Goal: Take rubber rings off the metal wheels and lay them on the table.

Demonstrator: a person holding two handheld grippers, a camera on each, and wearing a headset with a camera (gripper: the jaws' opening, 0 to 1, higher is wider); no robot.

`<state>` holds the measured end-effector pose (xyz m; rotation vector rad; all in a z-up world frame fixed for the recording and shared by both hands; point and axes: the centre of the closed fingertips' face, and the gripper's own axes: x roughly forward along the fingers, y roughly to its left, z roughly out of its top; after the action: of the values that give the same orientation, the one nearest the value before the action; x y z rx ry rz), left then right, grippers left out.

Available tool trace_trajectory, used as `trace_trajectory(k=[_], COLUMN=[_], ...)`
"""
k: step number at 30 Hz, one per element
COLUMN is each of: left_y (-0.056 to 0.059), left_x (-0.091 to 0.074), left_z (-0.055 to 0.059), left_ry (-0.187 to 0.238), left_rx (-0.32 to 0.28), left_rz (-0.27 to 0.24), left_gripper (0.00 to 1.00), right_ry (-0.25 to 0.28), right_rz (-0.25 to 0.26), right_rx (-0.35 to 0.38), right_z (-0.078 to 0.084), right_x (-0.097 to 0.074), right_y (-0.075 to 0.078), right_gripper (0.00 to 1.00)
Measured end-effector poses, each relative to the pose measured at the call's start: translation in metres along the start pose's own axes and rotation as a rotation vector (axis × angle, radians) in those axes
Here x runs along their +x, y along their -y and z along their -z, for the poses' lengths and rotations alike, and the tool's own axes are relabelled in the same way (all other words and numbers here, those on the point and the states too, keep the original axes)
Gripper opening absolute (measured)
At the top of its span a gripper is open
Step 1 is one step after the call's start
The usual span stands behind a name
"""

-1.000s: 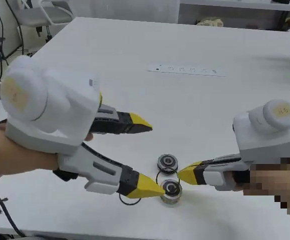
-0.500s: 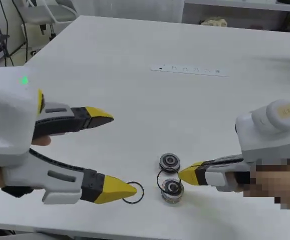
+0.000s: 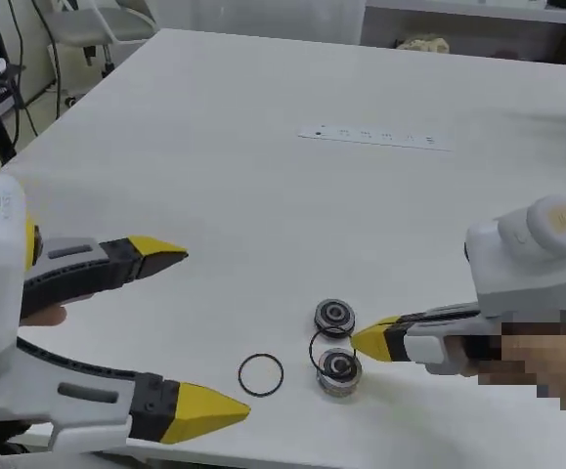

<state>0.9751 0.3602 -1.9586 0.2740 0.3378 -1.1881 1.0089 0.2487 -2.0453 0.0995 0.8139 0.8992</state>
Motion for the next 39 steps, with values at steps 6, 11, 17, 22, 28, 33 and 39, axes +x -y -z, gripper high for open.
trace_trajectory(k=[6, 11, 17, 22, 28, 33, 39], left_y=[0.001, 0.004, 0.007, 0.006, 0.005, 0.004, 0.006], left_x=[-0.002, 0.000, 0.003, 0.003, 0.004, 0.004, 0.005], left_z=[0.013, 0.020, 0.030, 0.032, 0.036, 0.038, 0.039], left_ry=[-0.020, -0.034, -0.068, -0.066, -0.089, -0.099, -0.109], left_rx=[-0.039, -0.065, -0.086, -0.110, -0.100, -0.105, -0.102], left_rz=[-0.004, 0.007, 0.023, 0.020, 0.008, -0.001, 0.005], left_gripper=[0.90, 0.92, 0.95, 0.96, 0.96, 0.96, 0.96], right_ry=[0.002, 0.006, 0.017, 0.027, 0.047, 0.067, 0.104], right_rz=[0.001, 0.000, 0.005, 0.006, 0.005, 0.004, 0.003], right_rx=[0.006, 0.009, 0.017, 0.024, 0.032, 0.039, 0.048], right_z=[0.000, -0.001, -0.003, -0.004, -0.010, -0.014, -0.022], right_x=[0.000, 0.000, -0.002, -0.003, -0.005, -0.008, -0.013], right_y=[0.000, 0.001, 0.002, 0.003, 0.002, 0.000, -0.002], right_gripper=[0.00, 0.00, 0.00, 0.00, 0.00, 0.00, 0.00])
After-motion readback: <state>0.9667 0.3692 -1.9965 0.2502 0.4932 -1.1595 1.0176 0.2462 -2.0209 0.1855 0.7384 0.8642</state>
